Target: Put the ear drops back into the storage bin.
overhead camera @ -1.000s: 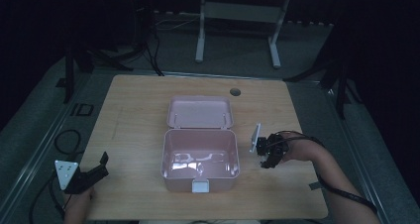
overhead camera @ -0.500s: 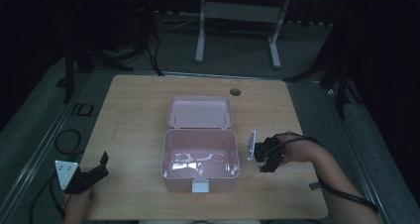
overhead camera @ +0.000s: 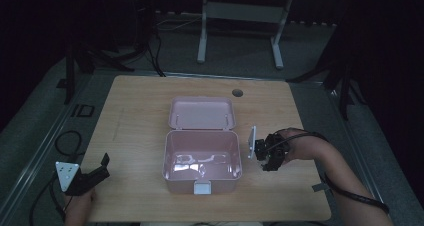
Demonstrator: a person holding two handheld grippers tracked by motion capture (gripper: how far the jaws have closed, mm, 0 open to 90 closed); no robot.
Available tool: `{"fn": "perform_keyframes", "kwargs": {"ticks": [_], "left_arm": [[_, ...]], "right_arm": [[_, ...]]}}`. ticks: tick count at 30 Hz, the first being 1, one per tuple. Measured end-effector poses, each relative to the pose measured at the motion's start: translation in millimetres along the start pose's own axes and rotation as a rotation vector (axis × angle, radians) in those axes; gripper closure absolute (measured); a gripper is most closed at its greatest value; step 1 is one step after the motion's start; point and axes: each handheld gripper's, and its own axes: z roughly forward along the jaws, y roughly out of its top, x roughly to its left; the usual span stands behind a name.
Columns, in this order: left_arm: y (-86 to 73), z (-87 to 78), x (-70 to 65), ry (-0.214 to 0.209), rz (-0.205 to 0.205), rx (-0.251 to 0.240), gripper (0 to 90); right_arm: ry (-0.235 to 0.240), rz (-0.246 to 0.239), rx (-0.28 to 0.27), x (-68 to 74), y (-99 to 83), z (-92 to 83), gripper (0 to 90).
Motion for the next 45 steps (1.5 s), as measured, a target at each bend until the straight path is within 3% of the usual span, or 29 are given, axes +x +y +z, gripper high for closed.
{"fn": "perform_keyframes", "kwargs": {"ticks": [11, 18, 24, 29, 38, 45], "left_arm": [[0.1, -0.1, 0.3, -0.001, -0.001, 0.001, 0.5], [0.0, -0.2, 0.3, -0.001, 0.000, 0.001, 0.5], [0.1, 0.0, 0.5, -0.001, -0.001, 0.003, 0.5], [0.1, 0.0, 0.6, -0.002, -0.002, 0.002, 0.5], [0.2, 0.0, 1.0, -0.005, -0.005, 0.003, 0.5], [0.2, 0.1, 1.0, -0.005, -0.005, 0.003, 0.5]], "right_arm": [[-0.041, 0.012, 0.008, 1.9, 11.0, -49.0, 59.6], [-0.051, 0.018, 0.003, 5.4, 28.7, -72.8, 59.6], [-0.051, -0.014, 0.022, 8.2, 47.2, -77.2, 59.6], [-0.043, -0.048, 0.006, 10.0, 63.9, -78.9, 59.6], [-0.031, -0.096, 0.006, 10.9, 90.7, -70.3, 59.6], [-0.034, -0.103, 0.009, 7.8, 107.1, -56.8, 59.6]]}}
